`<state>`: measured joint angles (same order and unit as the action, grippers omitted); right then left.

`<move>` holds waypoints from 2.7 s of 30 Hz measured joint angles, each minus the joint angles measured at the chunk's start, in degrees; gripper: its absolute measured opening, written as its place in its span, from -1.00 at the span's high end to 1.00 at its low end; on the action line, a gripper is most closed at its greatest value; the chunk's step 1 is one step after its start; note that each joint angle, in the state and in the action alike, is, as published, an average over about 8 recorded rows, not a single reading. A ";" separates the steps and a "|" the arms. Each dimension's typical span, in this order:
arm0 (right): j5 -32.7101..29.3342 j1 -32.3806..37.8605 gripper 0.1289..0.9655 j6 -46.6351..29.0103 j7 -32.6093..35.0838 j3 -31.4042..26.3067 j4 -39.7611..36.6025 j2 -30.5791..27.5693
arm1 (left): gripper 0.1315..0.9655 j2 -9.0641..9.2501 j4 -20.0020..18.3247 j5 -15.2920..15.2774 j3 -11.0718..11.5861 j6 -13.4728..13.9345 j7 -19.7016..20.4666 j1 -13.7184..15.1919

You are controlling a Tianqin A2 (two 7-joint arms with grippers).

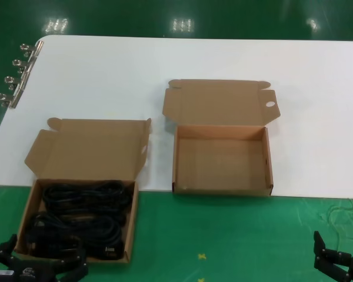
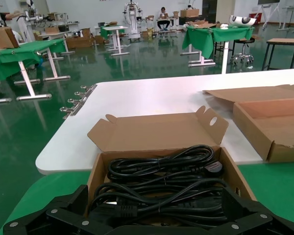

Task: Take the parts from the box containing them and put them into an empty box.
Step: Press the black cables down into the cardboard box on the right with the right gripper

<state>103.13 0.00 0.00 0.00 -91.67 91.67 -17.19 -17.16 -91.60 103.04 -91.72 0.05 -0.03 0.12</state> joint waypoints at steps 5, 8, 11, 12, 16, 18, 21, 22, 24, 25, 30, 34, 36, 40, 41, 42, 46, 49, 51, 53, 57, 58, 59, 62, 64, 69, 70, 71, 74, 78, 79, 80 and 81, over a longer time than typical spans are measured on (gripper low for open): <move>0.00 0.00 -0.99 0.00 0.00 0.00 0.00 0.00 | -1.00 0.00 0.00 0.00 0.00 0.00 0.00 0.00; 0.00 0.00 -0.98 0.00 0.00 0.00 0.00 0.00 | -1.00 0.00 0.00 0.00 0.00 0.00 0.00 0.00; 0.00 0.00 -0.94 0.00 0.00 0.00 0.00 0.00 | -1.00 0.00 0.00 0.00 0.00 0.00 0.00 0.00; 0.00 0.00 -0.92 0.00 0.00 0.00 0.00 0.00 | -1.00 0.00 0.00 0.00 0.00 0.00 0.00 0.00; 0.00 0.00 -0.84 0.00 0.00 0.00 0.00 0.00 | -1.00 0.00 0.00 0.00 0.00 0.00 0.00 0.00; 0.00 0.00 -0.82 0.00 0.00 0.00 0.00 0.00 | -1.00 0.00 0.00 0.00 0.00 0.00 0.00 0.00; 0.00 0.00 -0.82 0.00 0.00 0.00 0.00 0.00 | -1.00 0.00 0.00 0.00 0.00 0.00 0.00 0.00; 0.00 0.00 -0.78 0.00 0.00 0.00 0.00 0.00 | -1.00 0.00 0.00 0.00 0.00 0.00 0.00 0.00; 0.00 0.00 -0.70 0.00 0.00 0.00 0.00 0.00 | -1.00 0.00 0.00 0.00 0.00 0.00 0.00 0.00; 0.00 0.00 -0.66 0.00 0.00 0.00 0.00 0.00 | -1.00 0.00 0.00 0.00 0.00 0.00 0.00 0.00; 0.00 0.00 -0.49 0.00 0.00 0.00 0.00 0.00 | -1.00 0.00 0.00 0.00 0.00 0.00 0.00 0.00; 0.00 0.00 -0.24 0.00 0.00 0.00 0.00 0.00 | -1.00 0.00 0.00 0.00 0.00 0.00 0.00 0.00; 0.00 0.00 -0.12 0.00 0.00 0.00 0.00 0.00 | -1.00 0.00 0.00 0.00 0.00 0.00 0.00 0.00; 0.00 0.00 0.06 0.00 0.00 0.00 0.00 0.00 | -1.00 0.00 0.00 0.00 0.00 0.00 0.00 0.00; 0.00 0.00 0.12 0.00 0.00 0.00 0.00 0.00 | -1.00 0.00 0.00 0.00 0.00 0.00 0.00 0.00; 0.00 0.00 0.19 0.00 0.00 0.00 0.00 0.00 | -1.00 0.00 0.00 0.00 0.00 0.00 0.00 0.00; 0.00 0.00 0.43 0.00 0.00 0.00 0.00 0.00 | -1.00 0.00 0.00 0.00 0.00 0.00 0.00 0.00; 0.00 0.00 0.49 0.00 0.00 0.00 0.00 0.00 | -1.00 0.00 0.00 0.00 0.00 0.00 0.00 0.00; 0.00 0.00 0.49 0.00 0.00 0.00 0.00 0.00 | -1.00 0.00 0.00 0.00 0.00 0.00 0.00 0.00; 0.00 0.00 0.57 0.00 0.00 0.00 0.00 0.00 | -1.00 0.00 0.00 0.00 0.00 0.00 0.00 0.00; 0.00 0.00 0.72 0.00 0.00 0.00 0.00 0.00 | -1.00 0.00 0.00 0.00 0.00 0.00 0.00 0.00; 0.00 0.00 0.76 0.00 0.00 0.00 0.00 0.00 | -1.00 0.00 0.00 0.00 0.00 0.00 0.00 0.00; 0.00 0.00 0.80 0.00 0.00 0.00 0.00 0.00 | -1.00 0.00 0.00 0.00 0.00 0.00 0.00 0.00; 0.00 0.00 0.84 0.00 0.00 0.00 0.00 0.00 | -1.00 0.00 0.00 0.00 0.00 0.00 0.00 0.00; 0.00 0.00 0.88 0.00 0.00 0.00 0.00 0.00 | -1.00 0.00 0.00 0.00 0.00 0.00 0.00 0.00; 0.00 0.00 0.95 0.00 0.00 0.00 0.00 0.00 | -1.00 0.00 0.00 0.00 0.00 0.00 0.00 0.00; 0.00 0.00 0.95 0.00 0.00 0.00 0.00 0.00 | -1.00 0.00 0.00 0.00 0.00 0.00 0.00 0.00; 0.00 0.00 0.95 0.00 0.00 0.00 0.00 0.00 | -1.00 0.00 0.00 0.00 0.00 0.00 0.00 0.00; 0.00 0.00 0.94 0.00 0.00 0.00 0.00 0.00 | -1.00 0.00 0.00 0.00 0.00 0.00 0.00 0.00; 0.00 0.00 0.93 0.00 0.00 0.00 0.00 0.00 | -1.00 0.00 0.00 0.00 0.00 0.00 0.00 0.00; 0.00 0.00 0.93 0.00 0.00 0.00 0.00 0.00 | -1.00 0.00 0.00 0.00 0.00 0.00 0.00 0.00; 0.00 0.00 0.93 0.00 0.00 0.00 0.00 0.00 | -1.00 0.00 0.00 0.00 0.00 0.00 0.00 0.00; 0.00 0.00 0.93 0.00 0.00 0.00 0.00 0.00 | -1.00 0.00 0.00 0.00 0.00 0.00 0.00 0.00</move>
<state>103.13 0.00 0.00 0.00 -91.67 91.67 -17.19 -17.16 -91.60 103.04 -91.72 0.05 -0.03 0.12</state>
